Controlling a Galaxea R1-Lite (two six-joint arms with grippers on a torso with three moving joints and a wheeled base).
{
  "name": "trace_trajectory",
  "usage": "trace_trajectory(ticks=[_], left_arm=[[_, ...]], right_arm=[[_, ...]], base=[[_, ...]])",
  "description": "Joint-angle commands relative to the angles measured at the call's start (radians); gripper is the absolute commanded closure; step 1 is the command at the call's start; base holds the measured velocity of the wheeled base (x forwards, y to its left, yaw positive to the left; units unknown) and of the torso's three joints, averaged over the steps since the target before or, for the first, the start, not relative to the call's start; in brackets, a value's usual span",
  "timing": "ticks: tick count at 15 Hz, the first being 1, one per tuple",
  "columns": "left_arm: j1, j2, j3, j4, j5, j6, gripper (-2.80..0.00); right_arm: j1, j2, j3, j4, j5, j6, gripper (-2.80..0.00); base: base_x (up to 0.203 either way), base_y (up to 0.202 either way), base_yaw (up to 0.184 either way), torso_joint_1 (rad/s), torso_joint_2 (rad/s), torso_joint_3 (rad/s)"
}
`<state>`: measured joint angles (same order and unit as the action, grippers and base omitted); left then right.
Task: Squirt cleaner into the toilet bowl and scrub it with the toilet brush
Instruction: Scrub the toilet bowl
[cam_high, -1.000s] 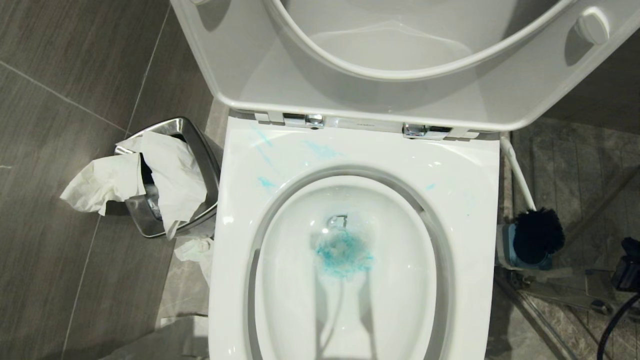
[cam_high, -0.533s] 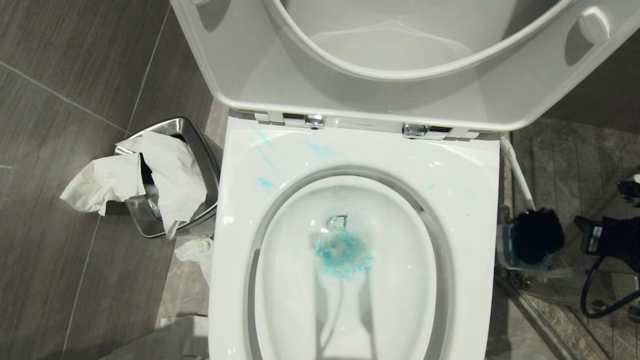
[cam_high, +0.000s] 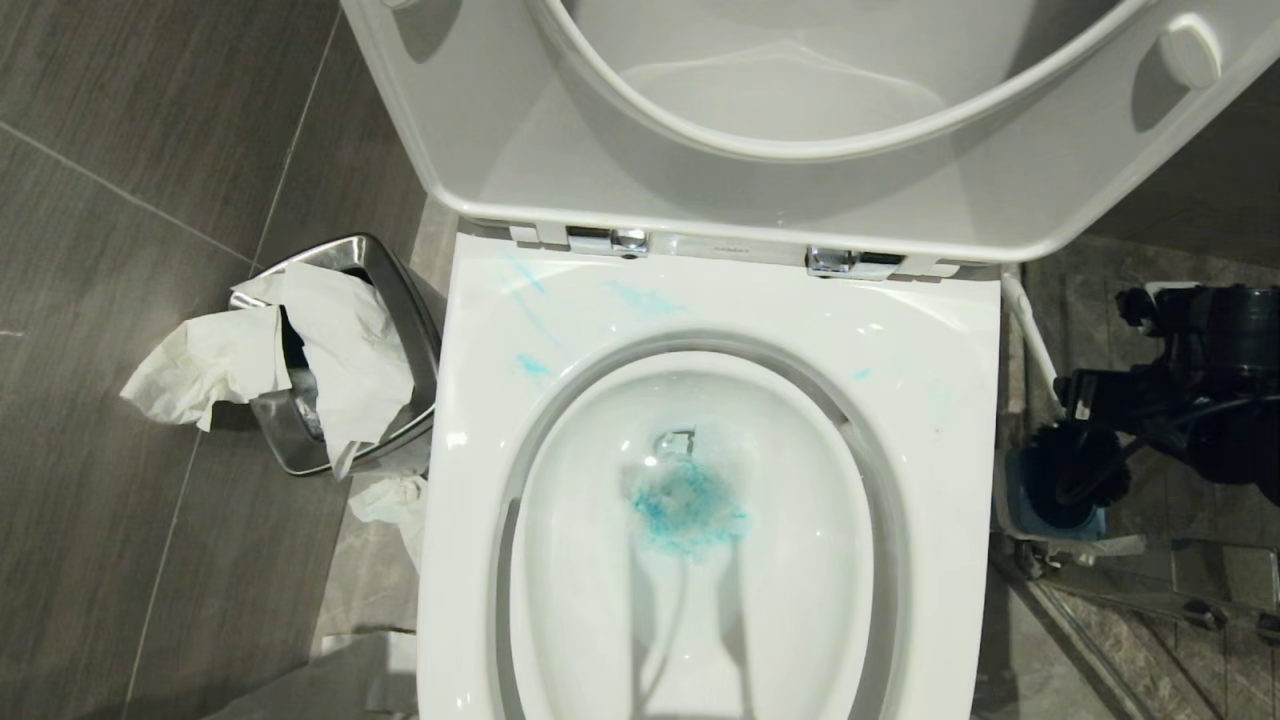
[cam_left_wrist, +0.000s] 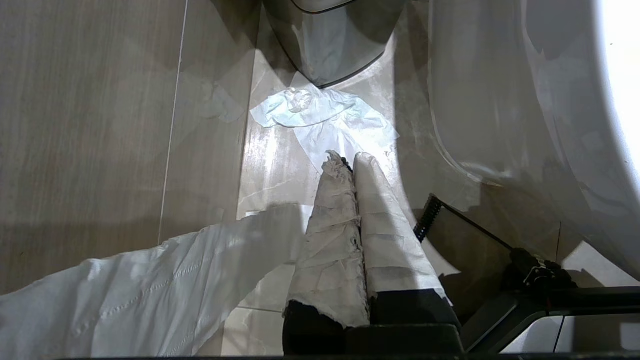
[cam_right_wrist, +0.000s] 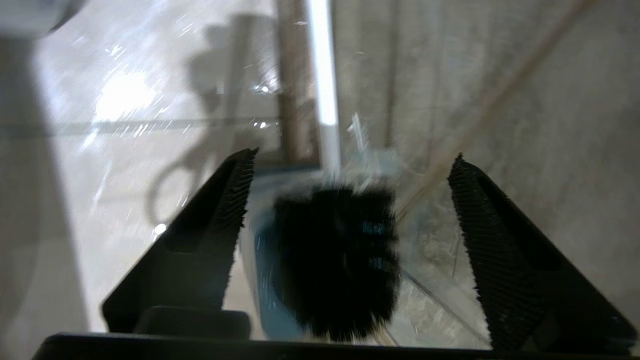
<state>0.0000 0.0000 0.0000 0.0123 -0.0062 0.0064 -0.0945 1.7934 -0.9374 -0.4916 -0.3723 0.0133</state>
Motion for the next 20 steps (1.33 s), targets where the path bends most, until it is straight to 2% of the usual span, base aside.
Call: trace_trajectory(ticks=[1,5,9,12,20], left_arm=[[0.0,0.0,0.0,0.0,0.0,0.0,0.0],[0.0,0.0,0.0,0.0,0.0,0.0,0.0],[0.0,0.0,0.0,0.0,0.0,0.0,0.0],[0.0,0.0,0.0,0.0,0.0,0.0,0.0],[0.0,0.0,0.0,0.0,0.0,0.0,0.0]], right_arm=[[0.013,0.097,-0.134,0.067,-0.084,0.047,-2.8],[0.014,0.19,-0.282,0.158,-0.167,0.172,-2.8],[0.015,0.276,-0.383,0.225,-0.177,0.328,-2.8],[0.005,0.312,-0.427,0.226,-0.178,0.358,-2.8],[-0.017,0.362,-0.5,0.249,-0.169,0.355,-2.8]], base=[[0.0,0.0,0.0,0.0,0.0,0.0],[0.0,0.0,0.0,0.0,0.0,0.0],[0.0,0.0,0.0,0.0,0.0,0.0],[0.0,0.0,0.0,0.0,0.0,0.0],[0.0,0.0,0.0,0.0,0.0,0.0]])
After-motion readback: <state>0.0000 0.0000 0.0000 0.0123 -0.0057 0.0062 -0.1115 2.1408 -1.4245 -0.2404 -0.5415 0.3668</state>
